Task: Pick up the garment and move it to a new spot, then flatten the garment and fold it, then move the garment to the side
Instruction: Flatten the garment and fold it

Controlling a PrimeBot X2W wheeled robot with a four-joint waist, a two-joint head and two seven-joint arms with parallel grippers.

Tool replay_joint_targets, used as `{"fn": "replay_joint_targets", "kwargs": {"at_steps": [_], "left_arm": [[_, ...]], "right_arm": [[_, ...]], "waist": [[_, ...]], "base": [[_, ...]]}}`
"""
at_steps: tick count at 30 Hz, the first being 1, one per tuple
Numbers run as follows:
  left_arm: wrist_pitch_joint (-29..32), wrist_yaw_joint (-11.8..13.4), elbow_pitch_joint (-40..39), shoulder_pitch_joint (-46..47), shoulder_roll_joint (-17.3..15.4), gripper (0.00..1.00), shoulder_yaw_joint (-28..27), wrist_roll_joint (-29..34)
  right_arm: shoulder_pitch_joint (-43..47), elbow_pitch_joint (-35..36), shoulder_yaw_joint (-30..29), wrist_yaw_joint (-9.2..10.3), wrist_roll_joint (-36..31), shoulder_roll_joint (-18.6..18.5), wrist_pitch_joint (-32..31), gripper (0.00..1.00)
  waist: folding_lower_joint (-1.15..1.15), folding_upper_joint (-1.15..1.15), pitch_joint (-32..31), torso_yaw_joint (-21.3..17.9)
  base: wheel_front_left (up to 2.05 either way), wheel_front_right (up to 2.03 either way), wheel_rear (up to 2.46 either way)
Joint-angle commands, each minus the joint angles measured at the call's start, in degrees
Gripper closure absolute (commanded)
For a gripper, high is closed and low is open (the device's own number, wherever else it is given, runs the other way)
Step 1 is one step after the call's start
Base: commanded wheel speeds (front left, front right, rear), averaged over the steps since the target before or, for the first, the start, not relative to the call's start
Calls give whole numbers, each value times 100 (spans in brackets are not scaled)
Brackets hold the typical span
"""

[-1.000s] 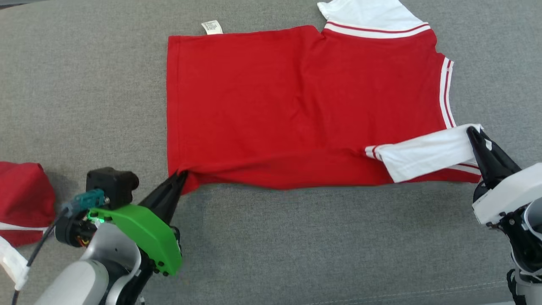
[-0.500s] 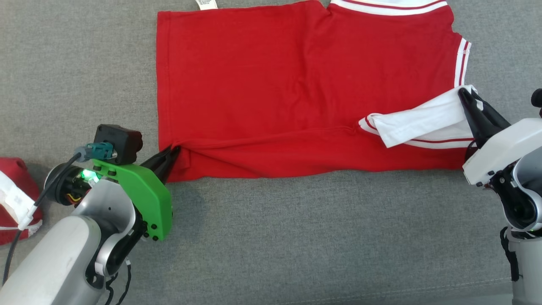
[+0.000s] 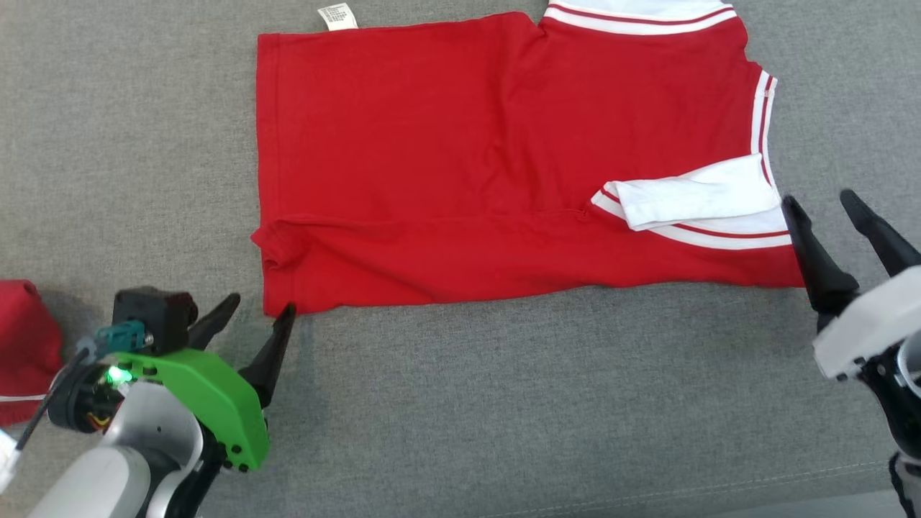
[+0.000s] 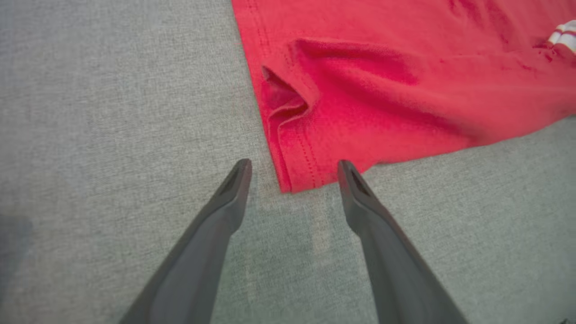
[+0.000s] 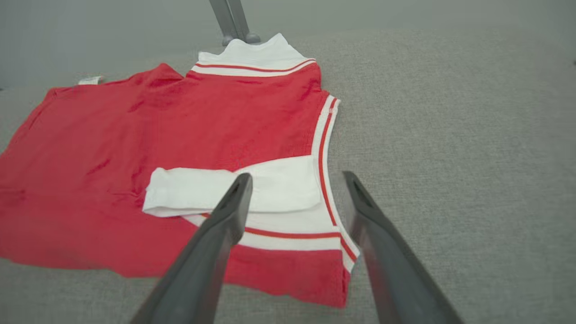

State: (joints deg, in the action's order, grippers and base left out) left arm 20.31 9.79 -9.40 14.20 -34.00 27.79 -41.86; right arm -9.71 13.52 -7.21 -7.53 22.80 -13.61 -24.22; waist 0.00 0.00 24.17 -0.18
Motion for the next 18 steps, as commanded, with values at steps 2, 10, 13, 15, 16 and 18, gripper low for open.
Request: {"fn": "replay_joint_targets", "kwargs": {"at_steps": [2,10,13,15,16,18], "left_arm": [[-118,71,-142,-324,-6,0,-59,-138],[-246,37,-66,-230,41,0,-50,-90],[-201,-2,44,-137,34,0,-27,-76],[-188,-17,126,-78,25,0,1,-37],[-185,-25,156,-53,31,0,18,-23],[-184,-65,144,-19,64,0,40,-56]], "right_arm": [[391,87,-157,4,-109,-77,-86,0],[661,-277,-436,4,-505,-145,-228,0],[567,-414,-330,4,-510,-103,-275,0],[510,-480,-263,5,-537,-79,-267,0],[489,-509,-218,5,-520,-65,-272,0],[455,-549,-191,5,-506,-73,-260,0]], "waist": [[0,0,48,-6],[0,0,260,9],[0,0,312,10],[0,0,335,6],[0,0,340,2],[0,0,346,-3]], "base": [[0,0,0],[0,0,0],[0,0,0],[0,0,0],[0,0,0],[0,0,0]]}}
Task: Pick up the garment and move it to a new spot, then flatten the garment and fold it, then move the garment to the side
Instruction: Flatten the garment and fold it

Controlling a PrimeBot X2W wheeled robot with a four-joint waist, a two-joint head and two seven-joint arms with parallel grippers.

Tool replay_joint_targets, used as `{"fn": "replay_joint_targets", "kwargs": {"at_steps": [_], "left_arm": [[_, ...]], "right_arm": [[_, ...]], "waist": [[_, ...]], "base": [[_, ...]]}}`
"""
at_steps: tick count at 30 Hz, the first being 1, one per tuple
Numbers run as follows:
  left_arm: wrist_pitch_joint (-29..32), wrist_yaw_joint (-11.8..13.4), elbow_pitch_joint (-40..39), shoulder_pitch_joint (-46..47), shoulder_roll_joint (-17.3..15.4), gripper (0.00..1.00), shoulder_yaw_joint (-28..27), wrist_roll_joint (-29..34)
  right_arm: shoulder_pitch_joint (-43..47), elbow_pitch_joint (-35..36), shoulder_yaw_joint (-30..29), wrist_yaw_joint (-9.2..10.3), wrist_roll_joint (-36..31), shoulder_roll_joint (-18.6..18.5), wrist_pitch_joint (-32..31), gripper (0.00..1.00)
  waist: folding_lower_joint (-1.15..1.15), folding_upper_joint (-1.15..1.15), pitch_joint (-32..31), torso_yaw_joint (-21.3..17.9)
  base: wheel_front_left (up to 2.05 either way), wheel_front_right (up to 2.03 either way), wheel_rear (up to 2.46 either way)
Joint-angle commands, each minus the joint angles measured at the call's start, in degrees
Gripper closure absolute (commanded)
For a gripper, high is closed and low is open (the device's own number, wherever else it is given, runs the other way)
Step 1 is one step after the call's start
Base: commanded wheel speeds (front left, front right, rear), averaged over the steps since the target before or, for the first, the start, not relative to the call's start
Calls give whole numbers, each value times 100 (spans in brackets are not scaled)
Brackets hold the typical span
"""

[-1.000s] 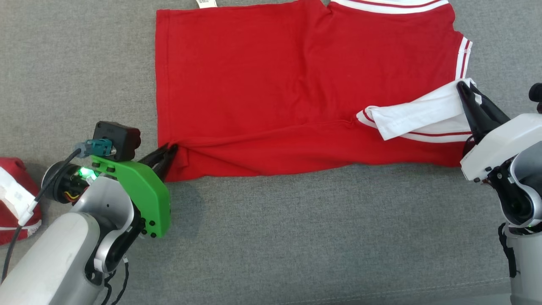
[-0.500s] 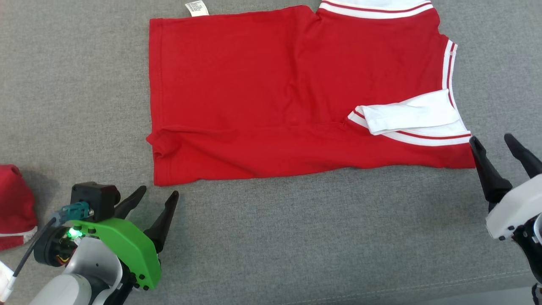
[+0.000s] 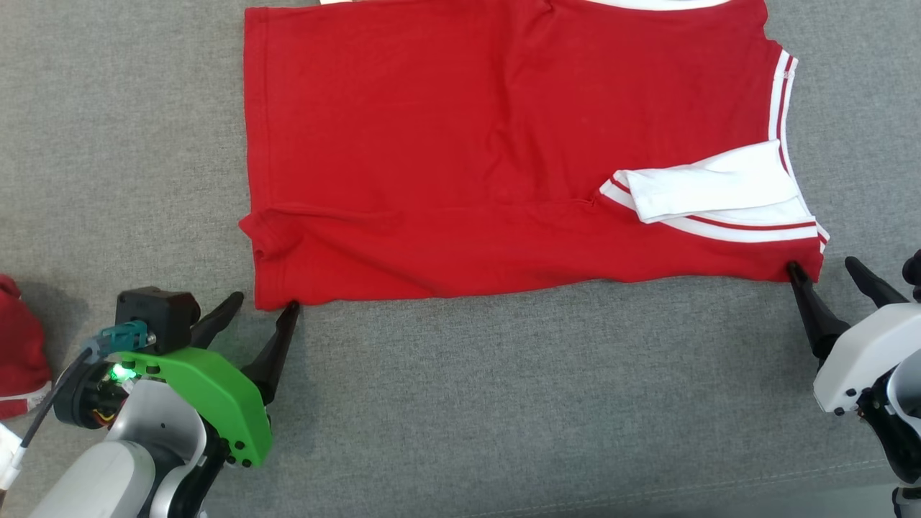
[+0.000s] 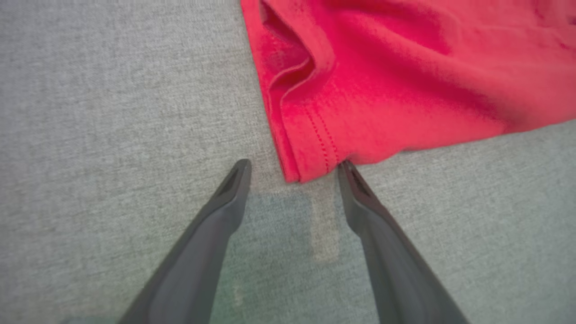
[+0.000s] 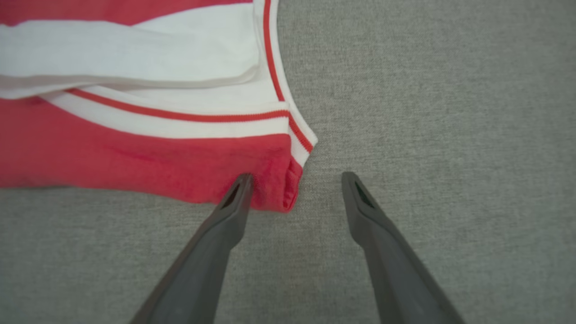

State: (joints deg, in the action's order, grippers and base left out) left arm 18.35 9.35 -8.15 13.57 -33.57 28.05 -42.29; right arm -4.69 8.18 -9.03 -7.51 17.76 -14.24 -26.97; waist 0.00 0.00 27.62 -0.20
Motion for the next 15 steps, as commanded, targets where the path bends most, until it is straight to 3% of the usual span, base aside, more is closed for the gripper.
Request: {"fn": "replay_joint_targets", "kwargs": {"at_steps": [1,11,12,13,14,15], "left_arm": [[13,-31,7,59,39,0,8,-47],[148,-129,105,273,118,0,50,-202],[185,-140,155,295,131,5,70,-211],[185,-170,208,321,142,45,83,-214],[191,-186,249,346,158,62,92,-224],[204,-199,281,364,178,91,101,-254]], "right_arm": [[-61,-27,1,3,-6,-11,20,0],[-203,-159,131,3,24,-52,-129,0],[-219,-168,143,3,28,-60,-157,0],[-241,-175,152,3,29,-61,-173,0],[-260,-181,159,3,26,-60,-186,0],[-276,-185,181,2,23,-61,-204,0]], "waist": [[0,0,8,0],[0,0,55,20],[0,0,59,23],[0,0,63,26],[0,0,66,27],[0,0,68,27]], "base": [[0,0,0],[0,0,0],[0,0,0],[0,0,0],[0,0,0],[0,0,0]]}}
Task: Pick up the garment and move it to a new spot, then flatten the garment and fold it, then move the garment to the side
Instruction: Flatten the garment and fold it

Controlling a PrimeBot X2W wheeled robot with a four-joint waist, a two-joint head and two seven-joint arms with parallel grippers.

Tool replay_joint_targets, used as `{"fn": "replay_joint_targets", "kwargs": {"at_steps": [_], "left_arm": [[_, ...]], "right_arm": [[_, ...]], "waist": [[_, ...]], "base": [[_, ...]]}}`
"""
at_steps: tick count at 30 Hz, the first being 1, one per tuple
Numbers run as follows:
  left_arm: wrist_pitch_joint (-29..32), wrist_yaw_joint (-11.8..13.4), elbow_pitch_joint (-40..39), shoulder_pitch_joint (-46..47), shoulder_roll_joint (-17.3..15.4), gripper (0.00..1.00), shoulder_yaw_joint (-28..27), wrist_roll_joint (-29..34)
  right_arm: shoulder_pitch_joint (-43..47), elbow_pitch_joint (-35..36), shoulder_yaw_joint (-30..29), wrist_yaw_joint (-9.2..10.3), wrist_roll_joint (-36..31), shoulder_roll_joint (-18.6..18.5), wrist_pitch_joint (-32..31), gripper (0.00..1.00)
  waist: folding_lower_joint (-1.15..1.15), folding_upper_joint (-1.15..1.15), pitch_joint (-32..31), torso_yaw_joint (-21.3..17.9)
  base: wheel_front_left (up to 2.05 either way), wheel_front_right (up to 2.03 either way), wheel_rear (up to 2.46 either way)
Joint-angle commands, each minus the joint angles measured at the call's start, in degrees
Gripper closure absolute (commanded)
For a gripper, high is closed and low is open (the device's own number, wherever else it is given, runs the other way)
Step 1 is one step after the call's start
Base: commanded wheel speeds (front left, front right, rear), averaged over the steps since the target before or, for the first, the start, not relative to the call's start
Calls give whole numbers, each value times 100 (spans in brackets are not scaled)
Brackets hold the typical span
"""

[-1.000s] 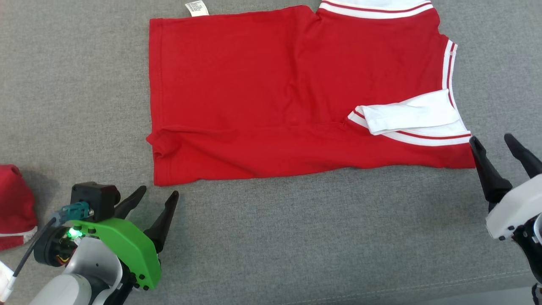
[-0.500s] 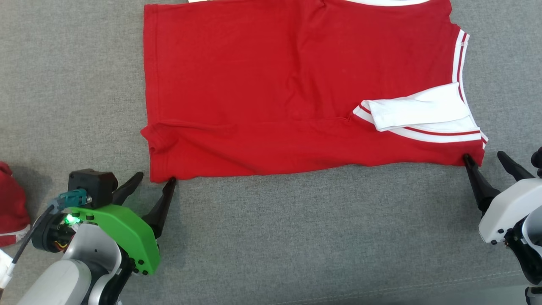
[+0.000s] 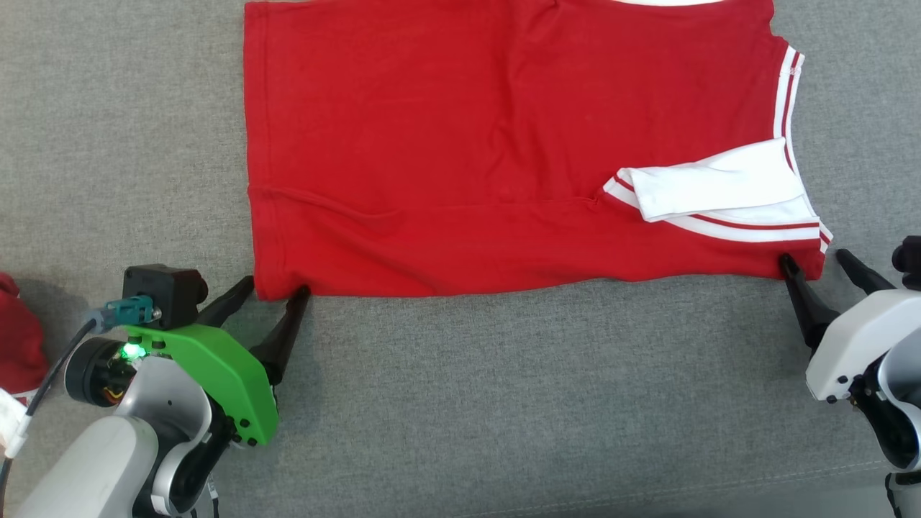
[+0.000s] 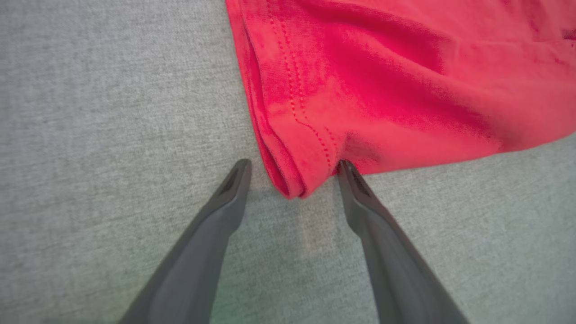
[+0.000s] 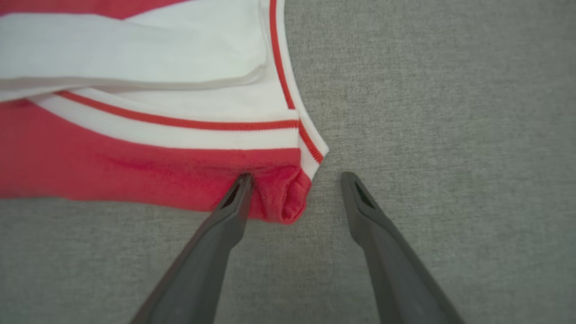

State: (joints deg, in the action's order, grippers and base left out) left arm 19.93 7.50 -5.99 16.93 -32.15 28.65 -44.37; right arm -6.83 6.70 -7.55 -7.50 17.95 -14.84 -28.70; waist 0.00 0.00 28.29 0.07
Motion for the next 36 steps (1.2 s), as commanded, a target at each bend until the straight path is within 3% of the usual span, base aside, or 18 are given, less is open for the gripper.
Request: {"fn": "replay_joint_targets", "kwargs": {"at_steps": [1,3,4,6,11,20,25,30,31,32,33,36], "left_arm": [[51,-64,99,51,65,100,50,-97],[73,-152,155,98,96,100,71,-144],[88,-211,185,126,98,100,88,-170],[61,-293,239,159,107,100,92,-220],[55,-437,332,137,77,100,87,-340],[286,-656,-395,-534,-478,100,52,-678],[321,-519,-1038,-1258,-637,100,237,-719],[149,-309,-1271,-1844,-563,100,438,-605],[92,-255,-1283,-1892,-528,83,438,-587],[58,-213,-1306,-1966,-513,36,456,-561],[27,-169,-1322,-2034,-532,0,466,-522],[-119,-10,-1464,-2233,-680,0,303,-486]], "right_arm": [[-78,-41,71,1,11,-2,-51,0],[-108,-62,133,1,58,-19,-74,0],[-115,-70,187,1,100,-35,-112,14],[-132,-78,212,0,138,-50,-99,100],[-78,-125,166,4,302,-178,-152,100],[440,196,-476,6,1106,-627,-753,100],[1096,513,-765,6,1502,-819,-1205,100],[1560,528,-829,5,1668,-715,-1359,100],[1586,506,-866,5,1636,-702,-1321,93],[1597,487,-910,5,1566,-707,-1252,20],[1614,459,-946,5,1528,-708,-1224,0],[1626,501,-1031,3,1481,-798,-1182,0]], "waist": [[0,0,2,1],[0,0,0,7],[0,0,-4,10],[0,0,-20,13],[0,0,-145,25],[0,0,-559,53],[0,0,-656,65],[0,0,-725,48],[0,0,-733,48],[0,0,-748,46],[0,0,-762,42],[0,0,-792,23]], "base": [[0,0,0],[0,0,0],[0,0,0],[0,0,0],[0,0,0],[0,0,0],[0,0,0],[0,0,0],[0,0,0],[0,0,0],[0,0,0],[0,0,0]]}}
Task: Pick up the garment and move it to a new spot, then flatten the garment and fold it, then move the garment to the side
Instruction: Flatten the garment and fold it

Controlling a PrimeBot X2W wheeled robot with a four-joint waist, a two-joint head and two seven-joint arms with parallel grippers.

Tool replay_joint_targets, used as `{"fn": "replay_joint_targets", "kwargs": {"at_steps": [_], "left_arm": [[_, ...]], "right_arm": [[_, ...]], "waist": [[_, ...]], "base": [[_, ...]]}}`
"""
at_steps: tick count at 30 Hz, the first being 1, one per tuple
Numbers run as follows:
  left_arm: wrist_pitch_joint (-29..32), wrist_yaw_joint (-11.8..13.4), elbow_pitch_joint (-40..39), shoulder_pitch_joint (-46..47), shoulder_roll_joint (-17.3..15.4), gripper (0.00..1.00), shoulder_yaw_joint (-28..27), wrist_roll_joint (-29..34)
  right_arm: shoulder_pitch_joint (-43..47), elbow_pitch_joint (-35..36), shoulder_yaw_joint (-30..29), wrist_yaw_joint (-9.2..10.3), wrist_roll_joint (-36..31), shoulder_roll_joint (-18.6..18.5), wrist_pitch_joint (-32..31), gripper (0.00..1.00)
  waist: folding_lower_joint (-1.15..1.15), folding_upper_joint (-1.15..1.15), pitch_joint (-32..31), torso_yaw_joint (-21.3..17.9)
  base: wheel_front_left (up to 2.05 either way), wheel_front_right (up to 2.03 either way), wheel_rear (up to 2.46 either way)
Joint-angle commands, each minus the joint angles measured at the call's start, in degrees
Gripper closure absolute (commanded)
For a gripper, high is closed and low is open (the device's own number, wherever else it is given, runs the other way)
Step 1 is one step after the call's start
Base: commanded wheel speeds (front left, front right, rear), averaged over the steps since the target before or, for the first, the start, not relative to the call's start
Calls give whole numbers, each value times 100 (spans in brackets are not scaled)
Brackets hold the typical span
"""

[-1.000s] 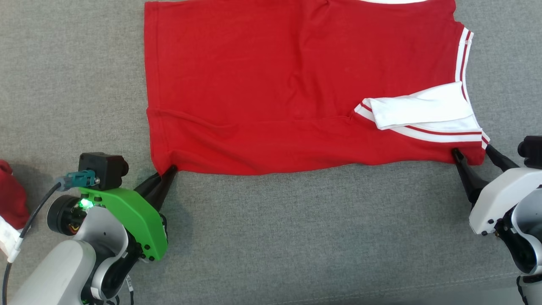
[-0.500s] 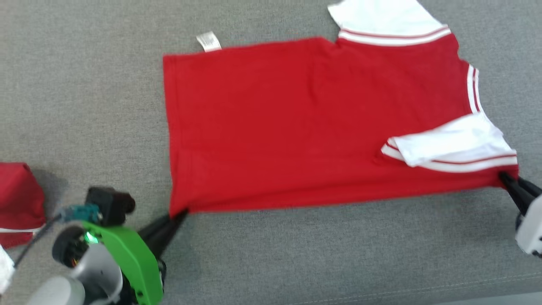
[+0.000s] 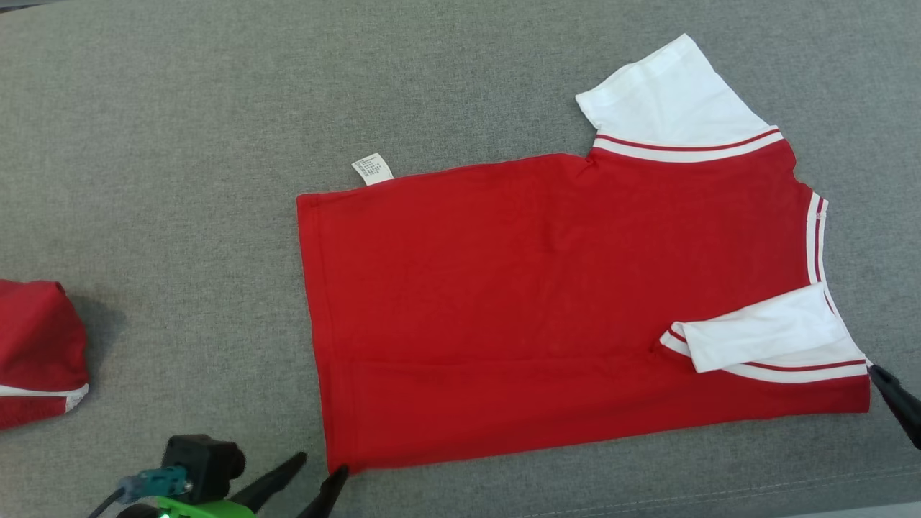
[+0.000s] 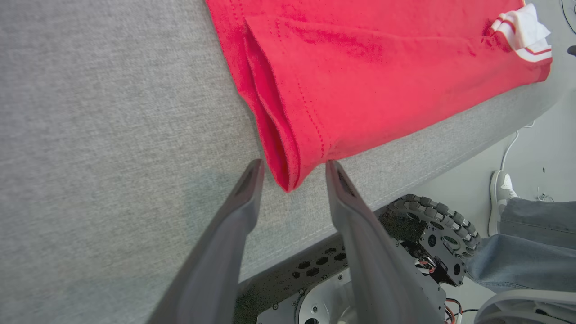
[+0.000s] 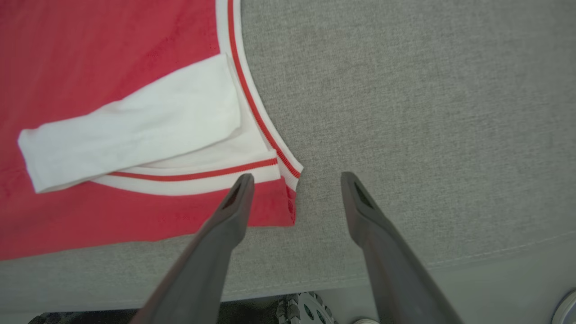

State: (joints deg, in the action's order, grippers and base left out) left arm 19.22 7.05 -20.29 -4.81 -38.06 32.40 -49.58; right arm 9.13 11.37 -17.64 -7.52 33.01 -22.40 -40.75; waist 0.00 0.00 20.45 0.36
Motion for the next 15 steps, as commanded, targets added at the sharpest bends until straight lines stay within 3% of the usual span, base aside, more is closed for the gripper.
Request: {"fn": "replay_joint_targets", "kwargs": {"at_steps": [1,4,8,15], "left_arm": [[-95,112,-128,-137,-136,0,-155,17],[-187,276,-370,-281,-388,0,-421,69],[-247,369,-532,236,-505,0,-822,111],[25,241,327,2402,202,0,-824,250]], "right_arm": [[35,100,-81,5,5,-100,16,0],[-66,442,-144,5,89,-323,-7,0],[-818,741,-170,2,-27,-537,-21,0],[-3438,136,976,2,-892,-560,-148,0]], "waist": [[0,0,-8,-4],[0,0,57,11],[0,0,344,92],[0,0,1289,356]], "base": [[0,0,0],[0,0,0],[0,0,0],[0,0,0]]}}
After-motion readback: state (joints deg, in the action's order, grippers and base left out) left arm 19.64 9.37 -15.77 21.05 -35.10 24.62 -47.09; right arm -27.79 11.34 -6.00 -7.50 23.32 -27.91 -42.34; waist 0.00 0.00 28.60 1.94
